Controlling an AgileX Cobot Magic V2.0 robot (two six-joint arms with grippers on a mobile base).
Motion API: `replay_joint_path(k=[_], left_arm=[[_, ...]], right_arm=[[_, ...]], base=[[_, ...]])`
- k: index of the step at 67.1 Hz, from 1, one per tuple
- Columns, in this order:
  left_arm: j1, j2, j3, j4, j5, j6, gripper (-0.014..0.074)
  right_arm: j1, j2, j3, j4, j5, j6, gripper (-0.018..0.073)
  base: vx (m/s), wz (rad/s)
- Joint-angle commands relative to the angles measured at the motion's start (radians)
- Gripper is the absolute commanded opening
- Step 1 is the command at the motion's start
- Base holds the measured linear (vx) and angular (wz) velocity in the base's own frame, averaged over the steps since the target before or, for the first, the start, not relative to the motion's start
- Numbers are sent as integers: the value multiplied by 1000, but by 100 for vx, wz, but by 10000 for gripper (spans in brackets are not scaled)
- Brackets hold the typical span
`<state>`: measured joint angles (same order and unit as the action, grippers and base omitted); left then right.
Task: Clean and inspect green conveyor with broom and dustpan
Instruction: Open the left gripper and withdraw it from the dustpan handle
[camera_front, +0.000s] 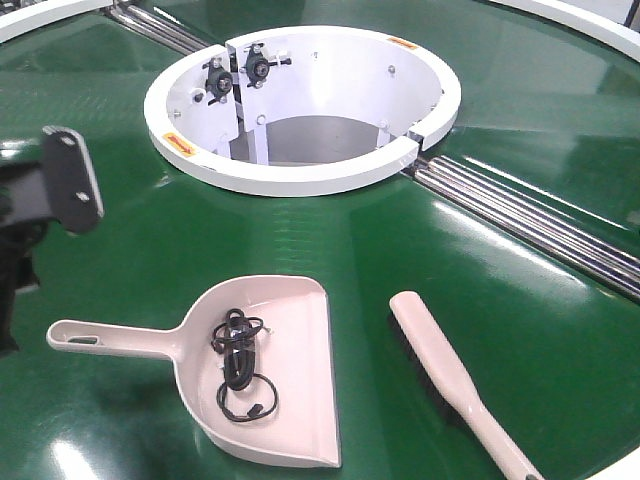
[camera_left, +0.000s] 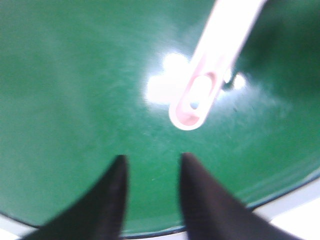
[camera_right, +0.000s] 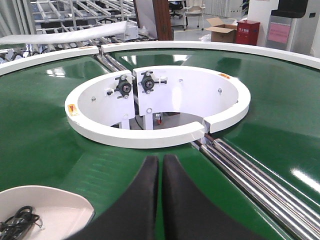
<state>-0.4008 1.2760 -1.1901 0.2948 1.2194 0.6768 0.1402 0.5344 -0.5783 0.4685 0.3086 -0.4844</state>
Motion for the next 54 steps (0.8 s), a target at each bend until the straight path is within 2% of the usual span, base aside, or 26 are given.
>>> replay_joint_path(k=[1,10,15,24,33,39,46,54], left_arm=[[-5,-99,-27,9,-71,-143,-9],[-5,-220,-15,-57,-239,-395,-24],[-5,-304,34,-130,-397,-467,-25],[-5,-481,248,-275,-734,-478,-24],[-5,-642,506,-320,-948,-478,-24],[-5,-714,655,-323,-1046,-478,-24],[-5,-764,753,-323,-1124,-478,-24],[-5,-786,776,-323,-1110,-478,-24]], right_arm=[[-2,-3,-24,11,-63,0,-5],[-3,-47,0,34,-81,4,-3],[-3,-101,57,33,-109,2,-2],[-3,-219,176,36,-158,4,-2],[-3,-280,240,34,-181,4,-2],[-3,-280,248,33,-169,4,-2],[-3,-280,248,33,-165,4,-2],[-3,-280,248,33,-165,4,-2]], base=[[0,0],[0,0],[0,0],[0,0],[0,0],[0,0],[0,0],[0,0]])
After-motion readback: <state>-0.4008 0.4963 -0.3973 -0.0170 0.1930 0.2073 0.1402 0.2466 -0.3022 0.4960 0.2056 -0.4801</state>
